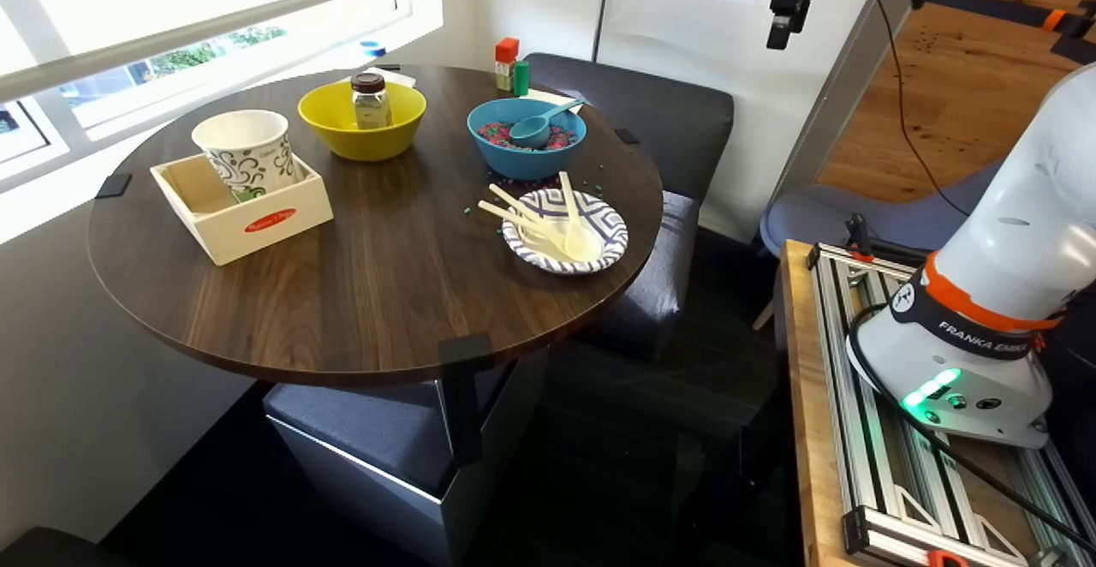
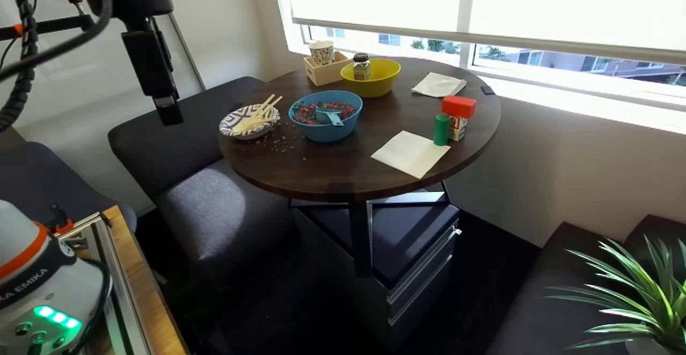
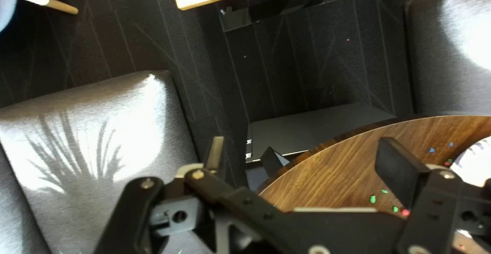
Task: Put the black and white bowl on top of the coffee cup.
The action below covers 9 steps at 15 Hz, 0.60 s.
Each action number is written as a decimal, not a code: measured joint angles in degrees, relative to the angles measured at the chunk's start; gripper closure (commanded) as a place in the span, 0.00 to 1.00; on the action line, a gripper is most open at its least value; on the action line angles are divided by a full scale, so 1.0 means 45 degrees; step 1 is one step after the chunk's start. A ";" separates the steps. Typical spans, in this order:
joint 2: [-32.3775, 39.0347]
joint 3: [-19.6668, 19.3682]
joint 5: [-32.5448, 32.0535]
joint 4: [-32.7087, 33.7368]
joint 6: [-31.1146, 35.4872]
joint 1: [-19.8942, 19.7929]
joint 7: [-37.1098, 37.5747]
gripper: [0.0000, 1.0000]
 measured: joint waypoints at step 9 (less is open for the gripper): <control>0.3551 -0.0588 0.7347 0.0008 0.3374 0.1969 -0.0590 0.00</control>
